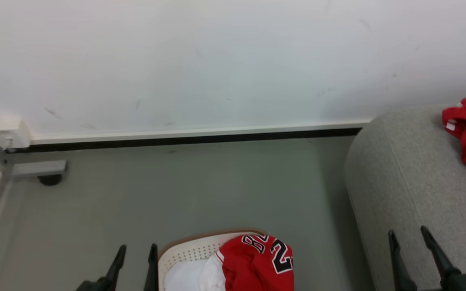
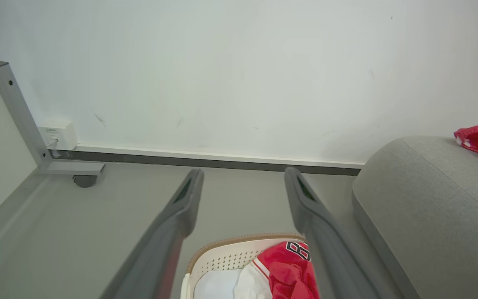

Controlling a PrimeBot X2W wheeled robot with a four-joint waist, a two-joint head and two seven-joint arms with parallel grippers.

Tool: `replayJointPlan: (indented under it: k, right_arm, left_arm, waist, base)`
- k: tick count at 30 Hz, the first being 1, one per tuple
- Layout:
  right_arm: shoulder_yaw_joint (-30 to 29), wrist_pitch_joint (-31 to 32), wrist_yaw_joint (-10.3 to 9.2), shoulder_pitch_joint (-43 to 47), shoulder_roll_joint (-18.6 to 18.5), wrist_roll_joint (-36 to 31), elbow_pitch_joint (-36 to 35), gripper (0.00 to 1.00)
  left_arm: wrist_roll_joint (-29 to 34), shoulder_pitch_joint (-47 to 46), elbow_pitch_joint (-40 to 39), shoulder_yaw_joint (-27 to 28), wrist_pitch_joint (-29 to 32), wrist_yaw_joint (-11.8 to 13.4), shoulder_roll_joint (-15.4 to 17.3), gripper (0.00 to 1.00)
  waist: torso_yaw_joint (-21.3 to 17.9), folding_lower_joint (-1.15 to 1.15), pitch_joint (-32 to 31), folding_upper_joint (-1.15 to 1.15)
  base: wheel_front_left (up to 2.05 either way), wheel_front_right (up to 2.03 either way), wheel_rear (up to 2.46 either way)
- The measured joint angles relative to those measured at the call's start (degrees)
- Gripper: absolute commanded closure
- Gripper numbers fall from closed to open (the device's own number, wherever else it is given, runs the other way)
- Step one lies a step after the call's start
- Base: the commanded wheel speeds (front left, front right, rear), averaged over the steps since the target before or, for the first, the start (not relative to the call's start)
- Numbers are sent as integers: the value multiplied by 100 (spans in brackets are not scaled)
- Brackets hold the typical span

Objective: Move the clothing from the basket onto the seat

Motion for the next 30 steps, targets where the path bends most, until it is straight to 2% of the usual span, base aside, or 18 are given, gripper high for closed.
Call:
replayJointPlan:
  k: [5, 10, 17, 23, 30]
  right_arm:
    - [-116, -1, 1, -282, 2, 19, -165, 0]
    - [-202, -1, 0, -537, 2, 43, -299, 0]
    - [-105, -1, 1, -883, 2, 103, -452, 0]
    - [197, -1, 1, -1246, 4, 326, -641, 0]
    - [247, -1, 1, -1460, 4, 458, -779, 0]
  left_arm:
    - [15, -389, 146, -224, 0, -88, -24, 0]
    - [178, -1183, 939, -656, 102, -205, -36, 0]
    - [265, -2370, 2340, -1062, 1120, -157, -46, 0]
    - [214, -3150, 3419, -1106, 1757, -69, -49, 0]
    - [215, -3814, 4272, -1148, 1808, -153, 54, 0]
  waist:
    - [-207, 0, 286, 0]
    - [-502, 1, 761, 0]
    - [-909, 2, 1501, 0]
    - [-1207, 2, 2219, 0]
    - [-1457, 2, 3057, 0]
  base:
    - [0, 0, 0]
    - [0, 0, 0]
    - [0, 0, 0]
    - [0, 0, 0]
    - [0, 0, 0]
